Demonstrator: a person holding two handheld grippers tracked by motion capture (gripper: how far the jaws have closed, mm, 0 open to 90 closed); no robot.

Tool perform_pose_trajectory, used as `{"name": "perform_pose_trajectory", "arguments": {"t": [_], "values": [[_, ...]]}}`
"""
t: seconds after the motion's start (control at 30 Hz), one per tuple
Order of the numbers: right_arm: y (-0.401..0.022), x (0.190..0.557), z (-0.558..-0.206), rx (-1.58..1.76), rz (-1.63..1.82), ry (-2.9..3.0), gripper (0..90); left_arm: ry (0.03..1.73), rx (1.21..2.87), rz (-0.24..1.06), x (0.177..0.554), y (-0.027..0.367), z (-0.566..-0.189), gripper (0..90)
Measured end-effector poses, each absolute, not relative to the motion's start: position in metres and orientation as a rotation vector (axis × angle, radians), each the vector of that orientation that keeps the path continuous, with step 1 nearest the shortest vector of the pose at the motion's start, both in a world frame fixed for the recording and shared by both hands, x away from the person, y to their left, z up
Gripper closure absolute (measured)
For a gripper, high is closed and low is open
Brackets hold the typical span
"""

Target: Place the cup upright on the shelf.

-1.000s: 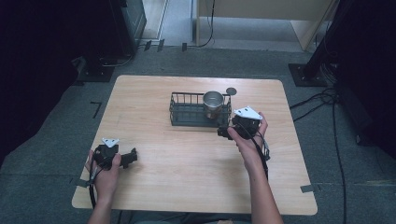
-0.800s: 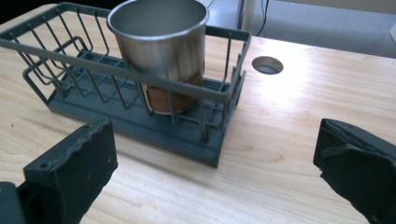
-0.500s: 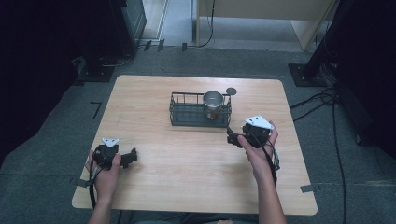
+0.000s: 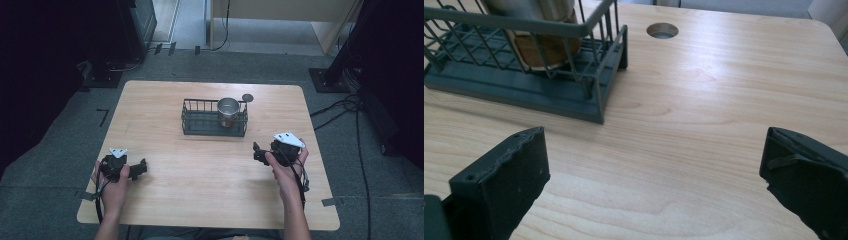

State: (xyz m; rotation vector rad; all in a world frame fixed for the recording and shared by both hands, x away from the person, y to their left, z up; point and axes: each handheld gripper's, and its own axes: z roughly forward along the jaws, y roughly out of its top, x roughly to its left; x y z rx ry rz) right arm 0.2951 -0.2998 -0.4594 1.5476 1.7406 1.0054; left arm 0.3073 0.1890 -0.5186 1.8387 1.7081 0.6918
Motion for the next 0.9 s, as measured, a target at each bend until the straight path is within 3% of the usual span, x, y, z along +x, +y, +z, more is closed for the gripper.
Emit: {"name": "perform_pose_trajectory", "arguments": {"t": [0.9], "values": [[-0.345,0.262,-0.49,1.669,0.903,1.679,0.0,1.708,1.839,0.692,0.307,0.189,-0.519,0.0]]}}
